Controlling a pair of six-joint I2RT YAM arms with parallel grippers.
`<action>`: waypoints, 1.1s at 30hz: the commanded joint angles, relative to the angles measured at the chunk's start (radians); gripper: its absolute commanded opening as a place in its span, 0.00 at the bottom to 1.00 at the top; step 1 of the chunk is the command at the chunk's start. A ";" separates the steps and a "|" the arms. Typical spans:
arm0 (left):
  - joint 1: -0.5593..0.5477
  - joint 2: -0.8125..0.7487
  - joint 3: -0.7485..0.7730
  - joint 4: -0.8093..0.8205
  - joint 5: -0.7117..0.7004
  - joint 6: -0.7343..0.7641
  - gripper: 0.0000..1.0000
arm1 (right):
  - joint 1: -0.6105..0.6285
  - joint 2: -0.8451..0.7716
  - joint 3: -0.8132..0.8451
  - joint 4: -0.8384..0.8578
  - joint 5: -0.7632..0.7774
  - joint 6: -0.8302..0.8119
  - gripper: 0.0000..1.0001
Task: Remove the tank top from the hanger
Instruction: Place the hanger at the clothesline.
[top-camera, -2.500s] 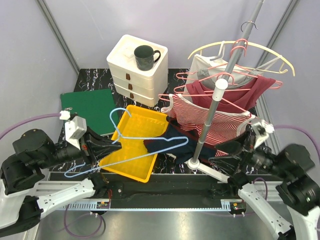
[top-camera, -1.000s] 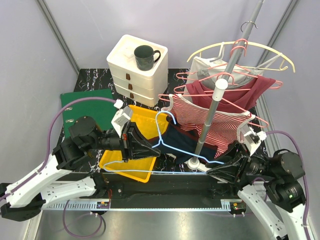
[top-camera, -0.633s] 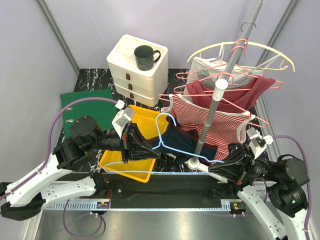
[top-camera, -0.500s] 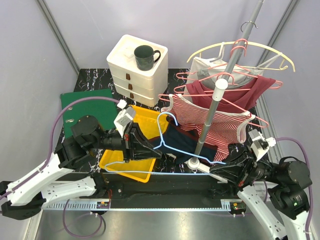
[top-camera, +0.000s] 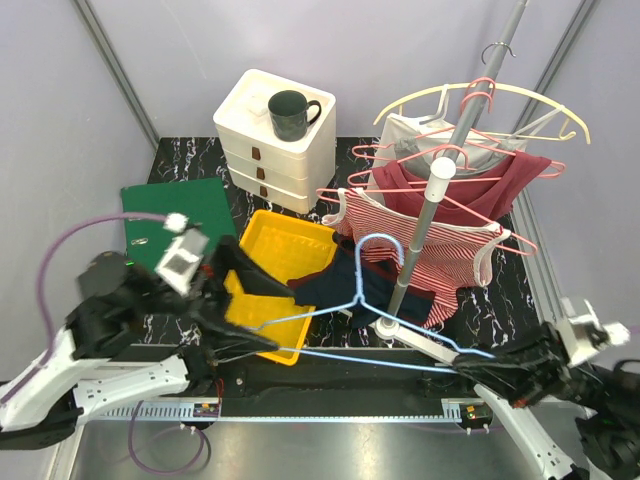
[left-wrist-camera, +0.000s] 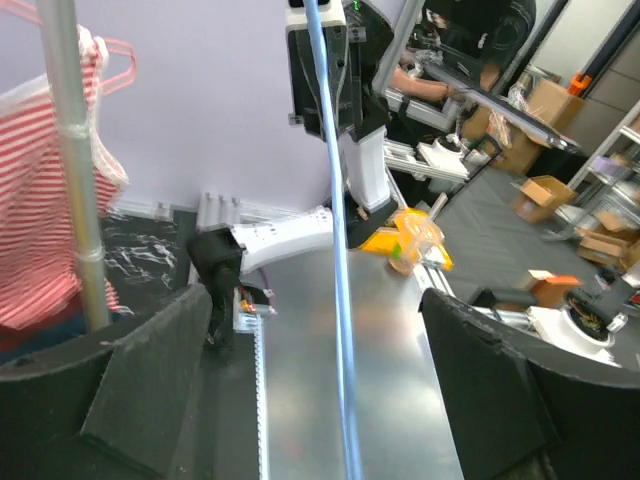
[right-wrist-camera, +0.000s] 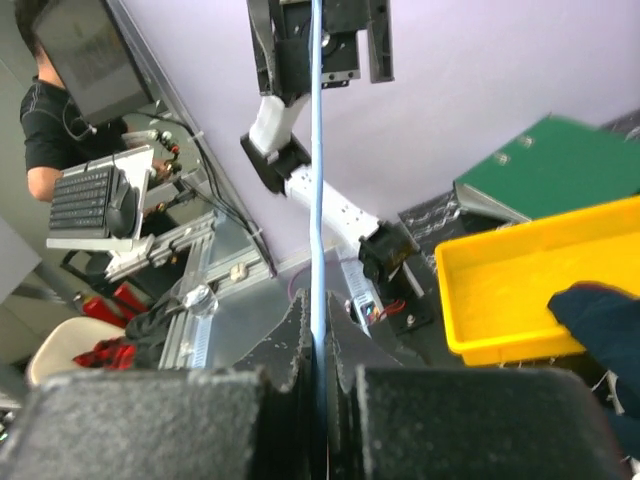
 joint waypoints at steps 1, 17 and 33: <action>-0.005 -0.088 0.131 -0.092 -0.081 0.112 0.94 | 0.003 0.012 0.196 -0.116 0.111 -0.078 0.00; -0.005 -0.242 0.114 -0.211 -0.241 0.139 0.99 | 0.003 0.367 0.796 -0.287 0.735 -0.293 0.00; -0.003 -0.223 0.099 -0.227 -0.187 0.136 0.99 | 0.005 0.803 1.087 -0.199 1.375 -0.673 0.00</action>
